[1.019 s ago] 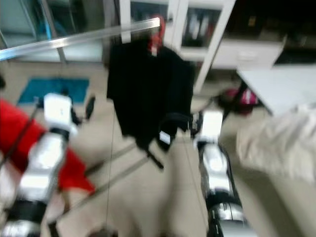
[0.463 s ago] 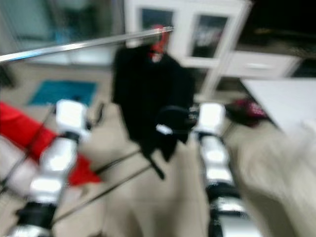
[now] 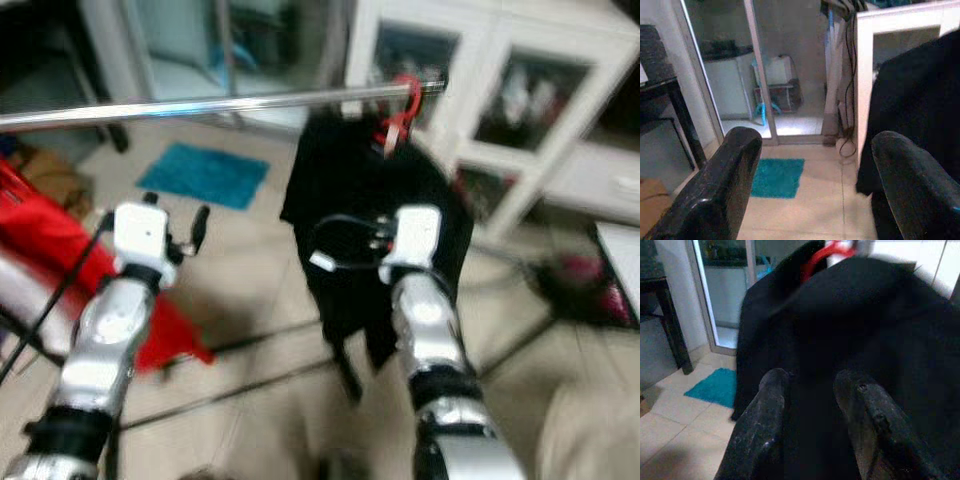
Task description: Hang hanger
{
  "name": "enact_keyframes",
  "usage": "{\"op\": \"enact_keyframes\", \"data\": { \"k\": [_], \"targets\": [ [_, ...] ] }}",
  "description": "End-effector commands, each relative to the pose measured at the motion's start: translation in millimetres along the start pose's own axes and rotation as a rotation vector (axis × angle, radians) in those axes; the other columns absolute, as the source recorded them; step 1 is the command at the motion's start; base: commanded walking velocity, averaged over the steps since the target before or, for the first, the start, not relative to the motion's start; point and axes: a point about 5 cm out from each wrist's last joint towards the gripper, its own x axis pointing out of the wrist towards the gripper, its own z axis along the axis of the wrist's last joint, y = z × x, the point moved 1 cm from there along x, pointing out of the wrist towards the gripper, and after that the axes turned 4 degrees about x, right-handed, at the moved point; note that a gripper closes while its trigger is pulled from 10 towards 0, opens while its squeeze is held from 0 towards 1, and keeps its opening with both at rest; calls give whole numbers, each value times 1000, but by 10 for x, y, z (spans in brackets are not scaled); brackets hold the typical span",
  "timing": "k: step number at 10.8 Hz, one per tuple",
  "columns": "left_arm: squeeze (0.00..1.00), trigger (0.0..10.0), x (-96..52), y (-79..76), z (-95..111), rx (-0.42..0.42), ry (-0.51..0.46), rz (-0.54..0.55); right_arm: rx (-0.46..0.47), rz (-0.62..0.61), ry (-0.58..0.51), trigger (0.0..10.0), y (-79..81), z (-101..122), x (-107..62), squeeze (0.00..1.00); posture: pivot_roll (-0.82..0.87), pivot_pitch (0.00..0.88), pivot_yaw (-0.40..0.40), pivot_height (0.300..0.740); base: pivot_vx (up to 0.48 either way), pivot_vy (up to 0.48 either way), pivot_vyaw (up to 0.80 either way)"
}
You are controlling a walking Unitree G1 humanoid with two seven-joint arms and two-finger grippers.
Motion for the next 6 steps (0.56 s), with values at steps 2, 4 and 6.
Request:
{"op": "enact_keyframes", "data": {
  "k": [2, 4, 6],
  "targets": [
    [0, 10000, 7, 12, 114, 13, -66, -2, -28, 15, -221, 10000, 46, 588, 164, 0, 51, 67, -66, 740, 201, -131, 0],
    [0, 10000, 25, -13, 134, -5, -77, 1, -32, -11, -430, 10000, -100, 1322, 336, 0, 43, 66, -67, 740, 0, 0, 0],
    [0, 10000, 30, -48, 139, -5, -80, -16, 31, -89, -325, 10000, -242, 1164, 382, 0, 43, 64, -70, 740, 156, -133, 0]
  ]
}}
